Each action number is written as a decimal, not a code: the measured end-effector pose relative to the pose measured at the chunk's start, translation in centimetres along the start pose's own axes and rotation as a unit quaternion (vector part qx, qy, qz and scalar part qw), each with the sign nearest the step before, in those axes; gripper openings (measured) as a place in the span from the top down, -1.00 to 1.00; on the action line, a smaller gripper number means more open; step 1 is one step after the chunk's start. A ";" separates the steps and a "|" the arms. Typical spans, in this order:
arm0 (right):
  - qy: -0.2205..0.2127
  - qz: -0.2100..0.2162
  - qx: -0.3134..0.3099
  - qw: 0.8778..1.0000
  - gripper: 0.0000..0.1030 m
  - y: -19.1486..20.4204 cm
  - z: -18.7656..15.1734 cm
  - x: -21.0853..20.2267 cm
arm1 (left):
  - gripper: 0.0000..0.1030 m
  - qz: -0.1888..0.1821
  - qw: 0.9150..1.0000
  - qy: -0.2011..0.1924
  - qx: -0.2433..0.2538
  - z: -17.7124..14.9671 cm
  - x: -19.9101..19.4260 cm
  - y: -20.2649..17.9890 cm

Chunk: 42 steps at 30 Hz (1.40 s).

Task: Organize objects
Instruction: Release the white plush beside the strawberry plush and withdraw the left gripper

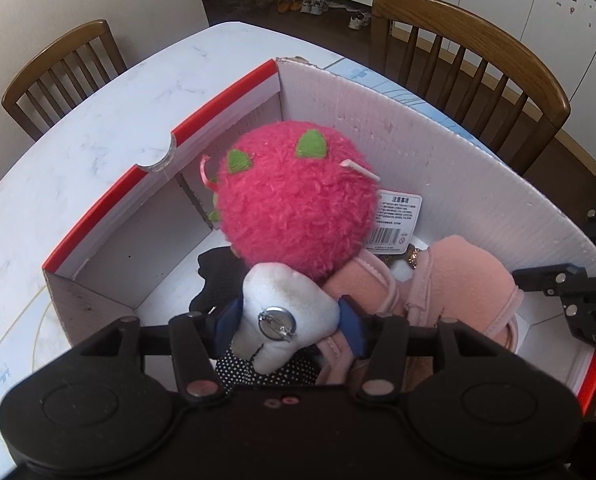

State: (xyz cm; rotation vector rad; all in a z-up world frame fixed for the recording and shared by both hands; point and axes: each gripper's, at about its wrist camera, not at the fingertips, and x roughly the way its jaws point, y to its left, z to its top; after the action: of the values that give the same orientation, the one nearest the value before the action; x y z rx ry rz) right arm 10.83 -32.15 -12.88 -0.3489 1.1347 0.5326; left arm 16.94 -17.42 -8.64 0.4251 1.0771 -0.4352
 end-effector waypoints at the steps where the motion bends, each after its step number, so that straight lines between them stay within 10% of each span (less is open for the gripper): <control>1: 0.000 0.000 0.000 1.000 0.92 0.0 0.0 0.0 | -0.09 0.000 1.000 -0.002 0.000 0.0 -0.2 -0.3; 22: 0.001 -0.003 0.000 1.000 0.92 0.0 0.1 -0.1 | -0.57 0.011 0.993 -0.098 -0.072 -3.0 -8.9 3.6; 42: 0.002 -0.004 0.002 1.000 0.92 -0.2 1.9 0.6 | -0.98 0.100 0.972 -0.067 -0.202 -11.2 -10.1 12.7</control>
State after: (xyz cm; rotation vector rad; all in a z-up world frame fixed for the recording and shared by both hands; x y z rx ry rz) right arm 12.62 -31.22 -12.69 -0.3514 1.1365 0.5226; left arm 11.32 0.48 -2.62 0.1376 0.9518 -0.0598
